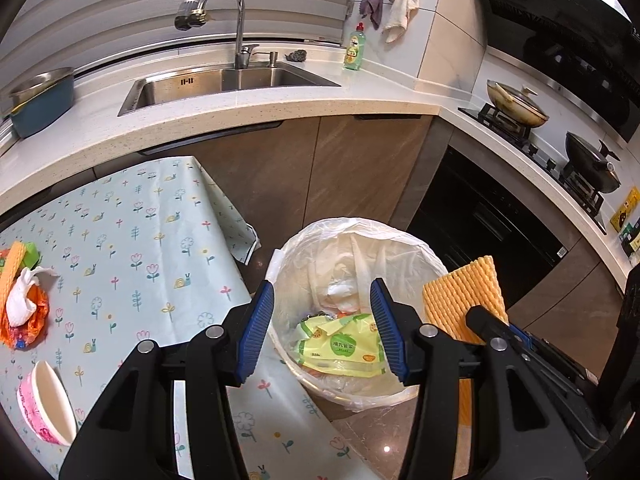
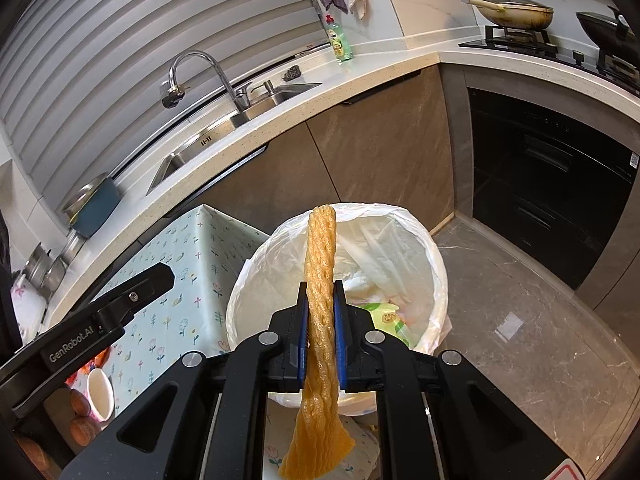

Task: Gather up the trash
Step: 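Open both tools to drop the snack bag and sponge into the bin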

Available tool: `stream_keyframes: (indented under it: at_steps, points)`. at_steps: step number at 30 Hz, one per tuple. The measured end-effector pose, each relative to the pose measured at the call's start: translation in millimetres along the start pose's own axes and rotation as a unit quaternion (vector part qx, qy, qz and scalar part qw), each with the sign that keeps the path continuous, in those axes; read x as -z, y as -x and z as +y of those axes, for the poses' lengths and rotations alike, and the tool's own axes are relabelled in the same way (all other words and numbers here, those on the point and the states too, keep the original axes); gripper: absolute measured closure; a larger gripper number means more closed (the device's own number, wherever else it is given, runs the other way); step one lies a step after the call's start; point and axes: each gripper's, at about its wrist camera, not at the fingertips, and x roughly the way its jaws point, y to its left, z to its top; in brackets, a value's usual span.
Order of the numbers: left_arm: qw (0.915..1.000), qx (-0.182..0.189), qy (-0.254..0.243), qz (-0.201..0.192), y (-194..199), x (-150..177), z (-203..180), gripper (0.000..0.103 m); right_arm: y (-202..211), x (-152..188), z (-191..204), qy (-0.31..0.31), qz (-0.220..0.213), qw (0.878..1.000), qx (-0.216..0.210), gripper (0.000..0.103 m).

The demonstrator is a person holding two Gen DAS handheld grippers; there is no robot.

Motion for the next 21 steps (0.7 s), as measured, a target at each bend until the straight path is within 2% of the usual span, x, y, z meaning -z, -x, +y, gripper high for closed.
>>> stream_keyframes:
  at_steps: [13, 16, 18, 21]
  points:
    - [0.9997, -0.020, 0.016, -0.004, 7, 1, 26, 0.054, -30, -14, 22, 0.026, 0.008, 1.000, 0.006, 0.092]
    - [0.9992, -0.029, 0.027, -0.007, 11, 3, 35, 0.047, -35, -19, 26, 0.030, 0.001, 0.999, 0.012, 0.086]
    - [0.9988, -0.034, 0.034, -0.008, 14, 4, 43, 0.045, -35, -22, 31, 0.033, -0.005, 0.999, 0.015, 0.073]
    - [0.9979, -0.042, 0.048, -0.009, 18, 7, 55, 0.042, -32, -26, 41, 0.038, -0.017, 0.999, 0.014, 0.065]
